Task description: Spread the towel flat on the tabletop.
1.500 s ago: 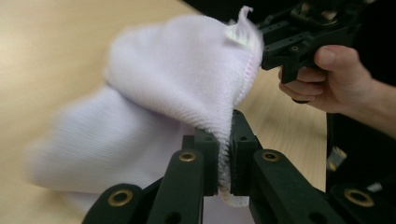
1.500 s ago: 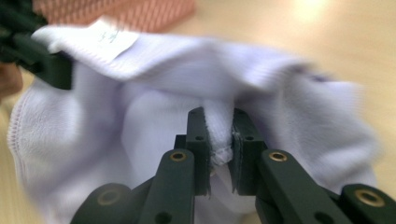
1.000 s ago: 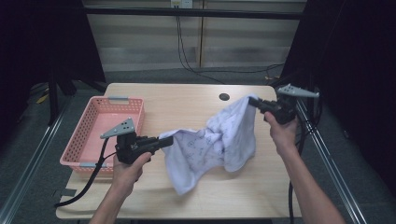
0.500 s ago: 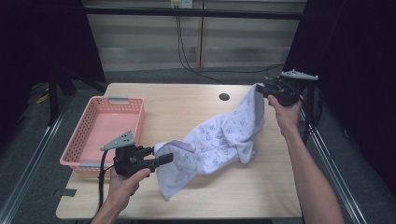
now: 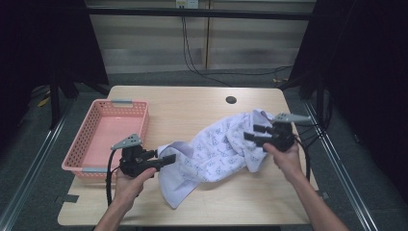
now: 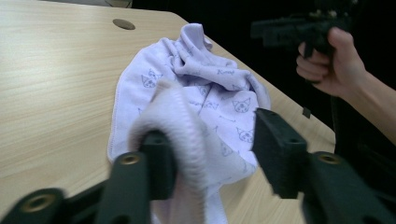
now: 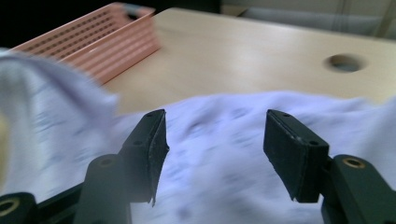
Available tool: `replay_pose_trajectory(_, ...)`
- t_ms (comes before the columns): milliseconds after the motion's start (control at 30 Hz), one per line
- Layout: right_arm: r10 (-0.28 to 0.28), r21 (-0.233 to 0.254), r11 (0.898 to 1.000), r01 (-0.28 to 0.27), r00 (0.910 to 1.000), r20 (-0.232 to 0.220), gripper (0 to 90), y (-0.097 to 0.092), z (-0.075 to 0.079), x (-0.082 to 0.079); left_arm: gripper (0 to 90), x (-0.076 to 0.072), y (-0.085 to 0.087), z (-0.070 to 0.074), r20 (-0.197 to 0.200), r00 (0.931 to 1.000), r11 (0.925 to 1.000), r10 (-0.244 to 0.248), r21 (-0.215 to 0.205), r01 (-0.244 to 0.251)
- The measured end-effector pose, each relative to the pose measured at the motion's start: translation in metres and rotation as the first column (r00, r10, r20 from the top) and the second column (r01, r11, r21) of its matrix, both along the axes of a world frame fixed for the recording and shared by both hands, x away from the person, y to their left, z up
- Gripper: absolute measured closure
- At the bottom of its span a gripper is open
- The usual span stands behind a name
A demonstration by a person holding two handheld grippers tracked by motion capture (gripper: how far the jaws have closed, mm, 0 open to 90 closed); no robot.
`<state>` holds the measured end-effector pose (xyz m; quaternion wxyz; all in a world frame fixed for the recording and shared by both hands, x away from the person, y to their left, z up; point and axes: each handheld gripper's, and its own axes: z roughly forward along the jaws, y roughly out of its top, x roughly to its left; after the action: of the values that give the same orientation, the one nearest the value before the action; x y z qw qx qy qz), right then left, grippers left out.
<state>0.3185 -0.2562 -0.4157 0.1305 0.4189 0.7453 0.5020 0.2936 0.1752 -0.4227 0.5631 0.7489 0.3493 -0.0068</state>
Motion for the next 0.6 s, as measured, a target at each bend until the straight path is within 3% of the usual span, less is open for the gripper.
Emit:
replay_pose_trajectory(33,0.035,0.002,0.999,-0.035,0.9993,-0.009,38.7,0.008,-0.005,-0.007,67.7,0.0,-0.001,0.0,0.006,0.9999,0.9999,-0.012,0.005,0.012)
replay_pose_trajectory(133,0.116,0.023,0.993,-0.115,0.9924,-0.041,37.4,0.031,-0.019,-0.024,81.4,0.001,-0.003,0.0,0.012,0.9998,0.9999,-0.014,0.006,0.014)
replay_pose_trajectory(233,0.196,0.029,0.98,-0.195,0.9781,-0.069,35.2,0.052,-0.033,-0.039,82.6,0.001,-0.007,0.002,0.018,0.9995,0.9996,-0.026,0.008,0.026)
replay_pose_trajectory(267,0.232,0.028,0.973,-0.231,0.9689,-0.085,34.2,0.061,-0.038,-0.042,82.6,0.001,-0.008,0.002,0.018,0.9995,0.9997,-0.025,0.0,0.025)
replay_pose_trajectory(367,0.286,0.012,0.958,-0.287,0.951,-0.116,32.0,0.078,-0.053,-0.044,82.3,0.003,-0.01,0.005,0.018,0.9998,0.9997,-0.013,-0.021,0.013)
replay_pose_trajectory(467,0.335,-0.016,0.94,-0.34,0.9316,-0.142,32.5,0.091,-0.069,-0.045,81.6,0.006,-0.012,0.007,0.009,0.9999,0.9984,-0.015,-0.055,0.015)
replay_pose_trajectory(500,0.343,-0.049,0.934,-0.353,0.9285,-0.142,32.8,0.096,-0.073,-0.046,80.6,0.006,-0.013,0.007,0.01,0.9996,0.9975,-0.025,-0.066,0.026)
replay_pose_trajectory(533,0.324,-0.1,0.935,-0.34,0.9347,-0.145,36.0,0.101,-0.078,-0.047,80.6,0.006,-0.014,0.007,0.014,0.9992,0.9972,-0.037,-0.065,0.038)
replay_pose_trajectory(567,0.311,-0.117,0.937,-0.329,0.9392,-0.144,47.0,0.103,-0.08,-0.047,80.2,0.005,-0.015,0.008,0.014,0.999,0.997,-0.042,-0.064,0.043)
replay_pose_trajectory(600,0.308,-0.114,0.939,-0.324,0.9412,-0.139,63.7,0.101,-0.082,-0.045,79.2,0.003,-0.015,0.007,0.015,0.9988,0.9972,-0.047,-0.057,0.048)
